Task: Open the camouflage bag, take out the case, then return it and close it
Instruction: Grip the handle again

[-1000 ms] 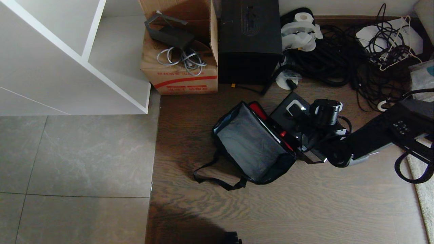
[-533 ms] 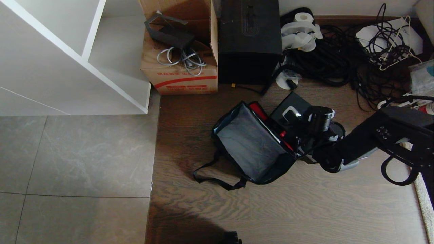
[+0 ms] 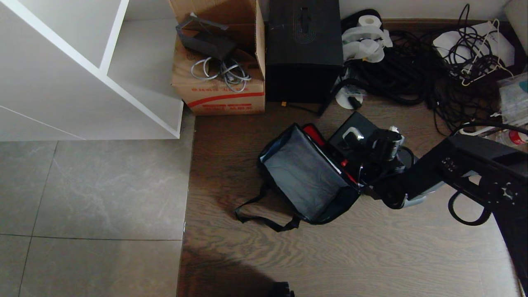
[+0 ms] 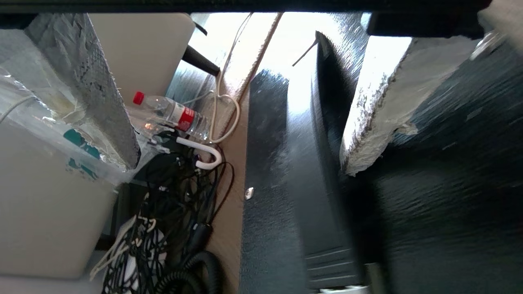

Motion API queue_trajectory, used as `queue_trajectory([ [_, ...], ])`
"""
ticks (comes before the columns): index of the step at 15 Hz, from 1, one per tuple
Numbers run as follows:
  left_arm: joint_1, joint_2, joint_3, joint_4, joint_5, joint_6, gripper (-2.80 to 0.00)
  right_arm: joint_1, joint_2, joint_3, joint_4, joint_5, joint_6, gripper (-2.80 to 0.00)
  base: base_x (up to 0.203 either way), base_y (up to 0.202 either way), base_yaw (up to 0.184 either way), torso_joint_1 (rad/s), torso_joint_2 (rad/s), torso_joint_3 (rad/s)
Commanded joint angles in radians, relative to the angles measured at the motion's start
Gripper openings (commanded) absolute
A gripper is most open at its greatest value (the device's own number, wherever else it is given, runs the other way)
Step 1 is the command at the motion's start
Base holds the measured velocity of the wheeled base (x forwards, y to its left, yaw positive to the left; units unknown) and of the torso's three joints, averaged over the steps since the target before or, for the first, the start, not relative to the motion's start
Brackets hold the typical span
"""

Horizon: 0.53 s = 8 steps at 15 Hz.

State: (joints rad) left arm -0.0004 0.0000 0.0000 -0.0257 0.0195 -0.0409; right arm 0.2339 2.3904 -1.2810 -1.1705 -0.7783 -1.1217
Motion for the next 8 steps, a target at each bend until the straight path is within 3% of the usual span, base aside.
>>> queue_trajectory([
  [1, 0.0, 0.0, 0.008, 0.0, 0.0, -0.001, -2.8, -0.019, 0.003, -0.043, 0.001, -0.004, -0.017, 0.0, 0.0, 0.0, 0.0, 0.0, 0.0, 0.0],
  [5, -0.001, 0.0, 0.008, 0.0, 0.0, -0.001, -2.8, -0.056, -0.006, -0.117, 0.007, -0.011, -0.073, 0.0, 0.0, 0.0, 0.0, 0.0, 0.0, 0.0],
  [8, -0.001, 0.0, 0.009, 0.0, 0.0, -0.001, -2.8, -0.07, 0.0, -0.204, 0.062, -0.07, -0.072, 0.0, 0.0, 0.0, 0.0, 0.0, 0.0, 0.0],
])
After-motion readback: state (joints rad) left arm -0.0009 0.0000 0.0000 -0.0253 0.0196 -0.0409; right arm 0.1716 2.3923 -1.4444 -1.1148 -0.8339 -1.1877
